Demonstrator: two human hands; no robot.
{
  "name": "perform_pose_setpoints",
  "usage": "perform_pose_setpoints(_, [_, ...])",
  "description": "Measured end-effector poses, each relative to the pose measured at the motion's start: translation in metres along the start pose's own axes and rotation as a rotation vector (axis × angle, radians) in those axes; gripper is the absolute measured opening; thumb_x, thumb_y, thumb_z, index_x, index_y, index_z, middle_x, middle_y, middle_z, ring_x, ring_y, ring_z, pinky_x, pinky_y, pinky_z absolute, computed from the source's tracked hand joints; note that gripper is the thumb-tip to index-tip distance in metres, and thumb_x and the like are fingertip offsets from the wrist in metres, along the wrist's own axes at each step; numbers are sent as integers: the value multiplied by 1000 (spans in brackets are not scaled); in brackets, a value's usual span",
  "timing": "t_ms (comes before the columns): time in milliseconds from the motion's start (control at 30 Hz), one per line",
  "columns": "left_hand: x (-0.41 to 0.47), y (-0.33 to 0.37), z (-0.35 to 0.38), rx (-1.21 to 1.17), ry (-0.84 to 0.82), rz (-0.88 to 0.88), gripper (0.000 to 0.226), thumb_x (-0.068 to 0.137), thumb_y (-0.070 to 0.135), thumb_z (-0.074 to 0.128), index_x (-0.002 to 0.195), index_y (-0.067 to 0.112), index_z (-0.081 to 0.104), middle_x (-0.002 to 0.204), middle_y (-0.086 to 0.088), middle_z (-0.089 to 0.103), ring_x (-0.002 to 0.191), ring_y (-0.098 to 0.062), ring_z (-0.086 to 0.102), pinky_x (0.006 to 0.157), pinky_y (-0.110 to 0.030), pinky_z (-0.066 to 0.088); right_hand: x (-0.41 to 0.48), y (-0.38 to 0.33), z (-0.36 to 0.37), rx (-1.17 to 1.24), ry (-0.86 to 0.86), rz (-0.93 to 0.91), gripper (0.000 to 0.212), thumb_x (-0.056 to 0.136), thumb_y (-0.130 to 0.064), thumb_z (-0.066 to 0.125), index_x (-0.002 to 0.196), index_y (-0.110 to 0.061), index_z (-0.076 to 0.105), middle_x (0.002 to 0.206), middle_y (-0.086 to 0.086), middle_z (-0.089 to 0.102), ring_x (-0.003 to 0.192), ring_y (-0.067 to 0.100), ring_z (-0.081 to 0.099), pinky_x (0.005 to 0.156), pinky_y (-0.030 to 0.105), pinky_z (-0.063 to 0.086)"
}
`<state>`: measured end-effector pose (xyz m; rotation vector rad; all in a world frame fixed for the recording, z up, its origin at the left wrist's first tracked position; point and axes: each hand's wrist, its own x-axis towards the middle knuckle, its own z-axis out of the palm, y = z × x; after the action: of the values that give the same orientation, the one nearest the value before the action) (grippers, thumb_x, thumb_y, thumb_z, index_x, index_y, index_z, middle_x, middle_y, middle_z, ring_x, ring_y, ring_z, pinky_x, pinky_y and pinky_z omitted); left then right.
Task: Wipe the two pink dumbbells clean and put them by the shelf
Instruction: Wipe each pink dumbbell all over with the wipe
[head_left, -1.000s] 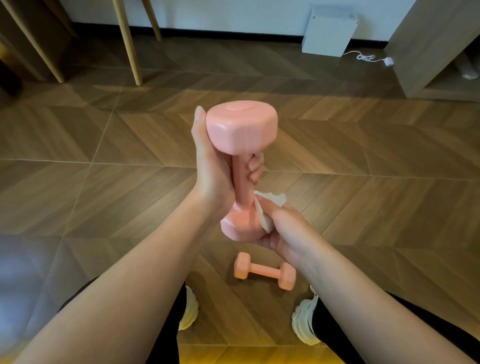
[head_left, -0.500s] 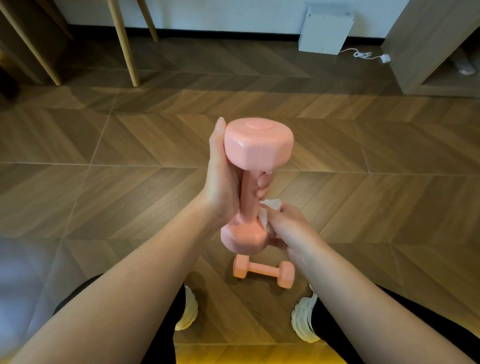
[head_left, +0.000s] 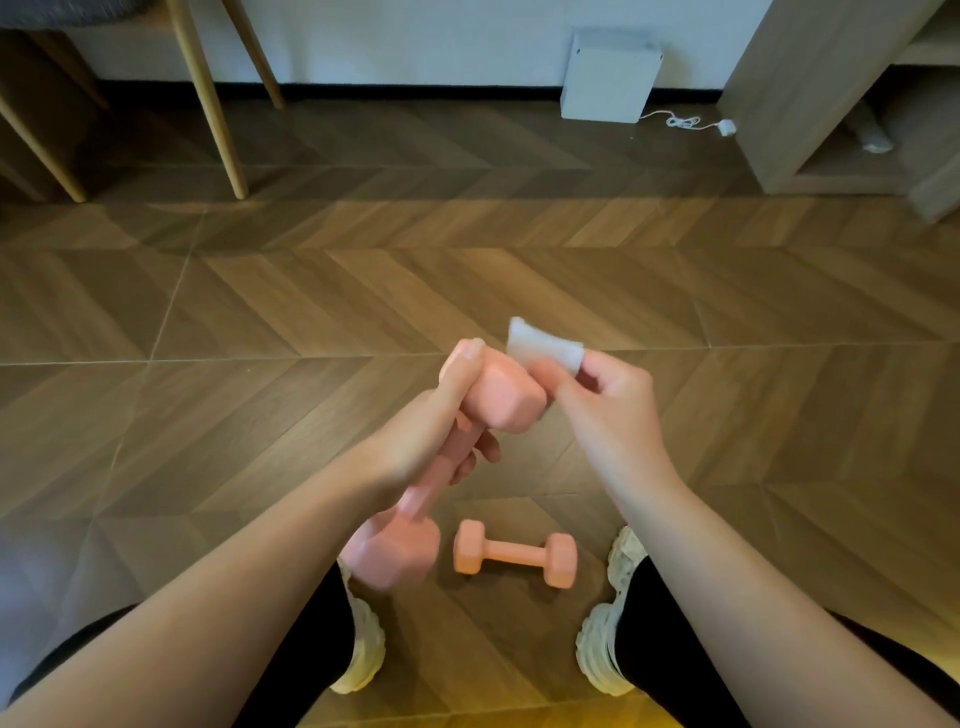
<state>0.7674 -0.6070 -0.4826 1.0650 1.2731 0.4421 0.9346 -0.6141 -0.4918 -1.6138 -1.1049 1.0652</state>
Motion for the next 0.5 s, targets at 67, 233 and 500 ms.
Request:
perform_pose_setpoints(67, [0, 1, 1, 40, -1, 21, 76, 95, 65, 19, 87, 7, 67, 69, -9, 64, 59, -19, 49, 57, -28, 44, -6, -2, -2, -2, -94, -52, 19, 91, -28, 65, 95, -15, 79, 89, 11, 75, 86, 29, 67, 69, 32, 48])
perform_pose_setpoints(233, [10, -12, 7, -85, 81, 86, 92, 76, 89, 24, 76, 3, 59, 51, -11, 39, 47, -16, 38, 50, -31, 30, -12, 2, -9, -12, -183, -214, 30, 98, -16, 50, 111, -20, 77, 109, -10, 75, 109, 15, 67, 96, 48, 52])
perform_pose_setpoints(500, [18, -21, 17, -90, 76, 120, 92, 91, 78, 11, 48, 11, 57, 42, -9, 36, 41, -18, 37, 45, -29, 27, -18, 7, -8, -30, -331, -297, 36, 103, -19, 43, 126, -6, 67, 133, -4, 65, 132, 2, 50, 115, 36, 36])
